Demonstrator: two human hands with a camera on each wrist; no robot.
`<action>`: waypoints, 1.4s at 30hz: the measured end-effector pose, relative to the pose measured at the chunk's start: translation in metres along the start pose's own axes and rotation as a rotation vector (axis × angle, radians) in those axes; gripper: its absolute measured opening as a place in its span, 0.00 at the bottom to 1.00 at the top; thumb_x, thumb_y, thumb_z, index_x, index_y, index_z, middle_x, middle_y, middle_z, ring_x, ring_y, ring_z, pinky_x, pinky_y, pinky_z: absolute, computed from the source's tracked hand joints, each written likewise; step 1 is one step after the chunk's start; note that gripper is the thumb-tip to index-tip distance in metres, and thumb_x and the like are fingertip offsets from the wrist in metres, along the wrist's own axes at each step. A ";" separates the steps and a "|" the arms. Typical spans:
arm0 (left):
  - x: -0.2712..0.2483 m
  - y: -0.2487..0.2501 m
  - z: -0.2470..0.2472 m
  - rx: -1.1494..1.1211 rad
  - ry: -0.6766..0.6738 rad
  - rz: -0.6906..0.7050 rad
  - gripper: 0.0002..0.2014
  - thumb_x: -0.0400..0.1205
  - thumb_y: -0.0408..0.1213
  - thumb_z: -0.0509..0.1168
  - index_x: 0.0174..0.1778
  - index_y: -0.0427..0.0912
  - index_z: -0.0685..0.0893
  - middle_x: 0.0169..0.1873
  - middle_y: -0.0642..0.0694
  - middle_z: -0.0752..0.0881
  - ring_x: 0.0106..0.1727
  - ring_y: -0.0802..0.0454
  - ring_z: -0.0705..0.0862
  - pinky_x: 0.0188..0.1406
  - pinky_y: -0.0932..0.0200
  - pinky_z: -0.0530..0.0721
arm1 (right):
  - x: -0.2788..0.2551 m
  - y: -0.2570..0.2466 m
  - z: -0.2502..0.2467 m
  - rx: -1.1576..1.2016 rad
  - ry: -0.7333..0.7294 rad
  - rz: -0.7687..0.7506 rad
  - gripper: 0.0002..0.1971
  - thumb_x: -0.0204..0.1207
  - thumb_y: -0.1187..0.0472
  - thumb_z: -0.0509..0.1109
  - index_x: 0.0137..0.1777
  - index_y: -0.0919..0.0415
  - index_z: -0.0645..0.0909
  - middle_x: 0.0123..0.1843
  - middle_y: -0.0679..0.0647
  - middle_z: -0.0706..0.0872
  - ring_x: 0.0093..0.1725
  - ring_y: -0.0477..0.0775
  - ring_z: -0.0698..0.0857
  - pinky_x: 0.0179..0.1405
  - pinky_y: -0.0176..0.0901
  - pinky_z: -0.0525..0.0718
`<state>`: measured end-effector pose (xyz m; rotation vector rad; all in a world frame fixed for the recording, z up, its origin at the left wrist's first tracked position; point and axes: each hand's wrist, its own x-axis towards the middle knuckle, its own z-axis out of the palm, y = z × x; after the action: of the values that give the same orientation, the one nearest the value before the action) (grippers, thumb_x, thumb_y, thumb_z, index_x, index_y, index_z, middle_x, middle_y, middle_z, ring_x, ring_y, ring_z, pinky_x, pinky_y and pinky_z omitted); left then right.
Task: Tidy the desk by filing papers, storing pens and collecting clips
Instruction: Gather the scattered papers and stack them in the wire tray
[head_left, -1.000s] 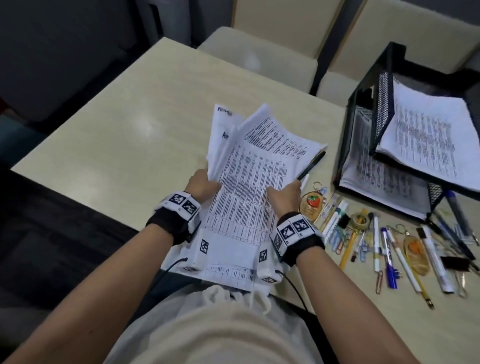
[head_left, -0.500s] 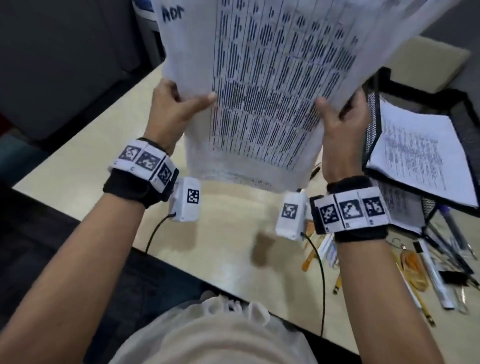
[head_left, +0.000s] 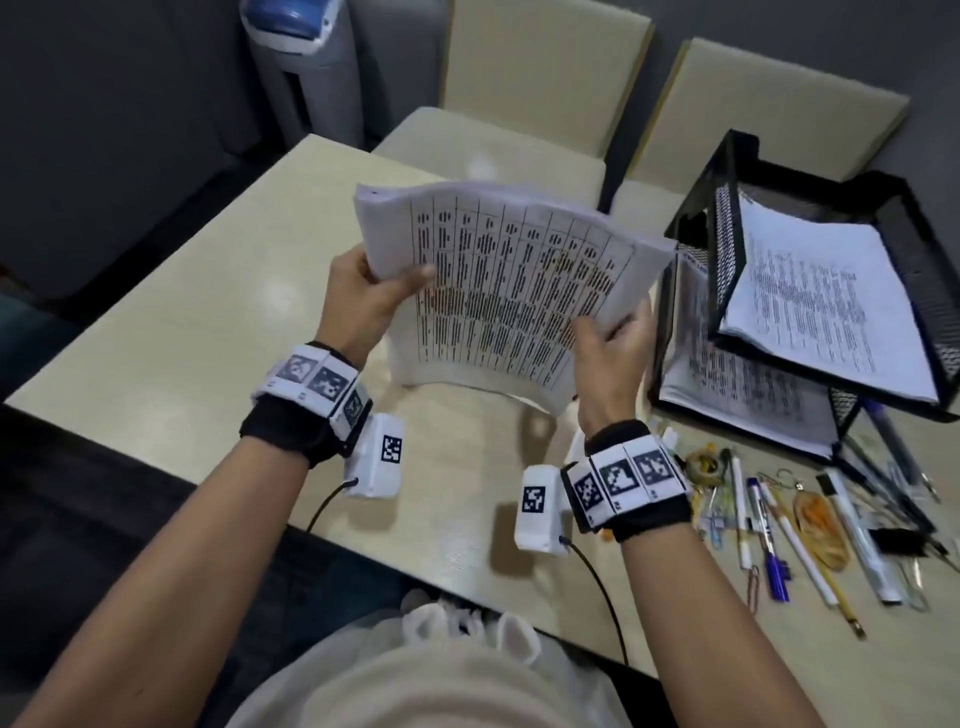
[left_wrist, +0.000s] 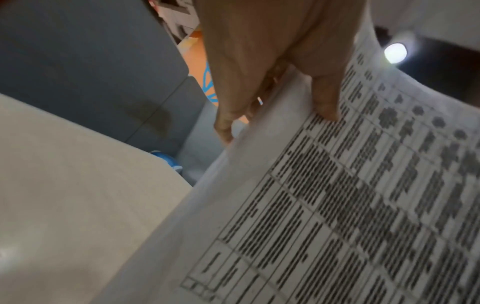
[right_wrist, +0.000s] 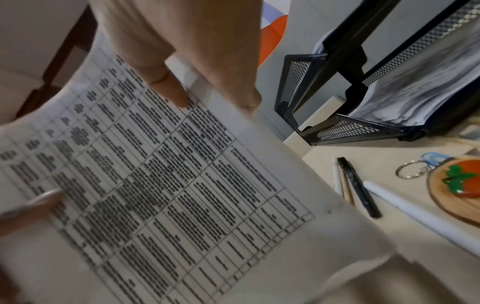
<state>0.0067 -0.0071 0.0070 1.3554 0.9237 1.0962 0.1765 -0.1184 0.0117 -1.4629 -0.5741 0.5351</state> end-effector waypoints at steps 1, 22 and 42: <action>0.000 0.002 -0.002 -0.039 -0.012 0.000 0.10 0.69 0.34 0.75 0.45 0.44 0.86 0.39 0.54 0.91 0.41 0.60 0.89 0.43 0.64 0.88 | 0.001 0.000 -0.001 0.014 0.017 -0.008 0.18 0.71 0.81 0.59 0.51 0.57 0.70 0.38 0.48 0.78 0.28 0.32 0.79 0.26 0.25 0.79; -0.054 -0.056 0.179 0.197 -0.178 -0.416 0.16 0.82 0.32 0.62 0.65 0.31 0.74 0.30 0.49 0.74 0.27 0.55 0.71 0.25 0.64 0.73 | -0.025 0.063 -0.234 -0.157 -0.354 0.726 0.15 0.83 0.67 0.58 0.68 0.60 0.73 0.55 0.77 0.84 0.36 0.62 0.88 0.39 0.58 0.87; -0.037 -0.078 0.351 0.885 -0.281 -0.389 0.20 0.81 0.29 0.60 0.70 0.30 0.72 0.66 0.29 0.79 0.67 0.34 0.79 0.59 0.50 0.77 | 0.142 0.083 -0.323 -0.270 0.096 0.611 0.16 0.78 0.76 0.58 0.66 0.78 0.70 0.52 0.65 0.82 0.34 0.61 0.85 0.39 0.49 0.92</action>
<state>0.3397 -0.1309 -0.0608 1.8537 1.4584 0.1543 0.4962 -0.2662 -0.0744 -1.9191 -0.1105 0.8799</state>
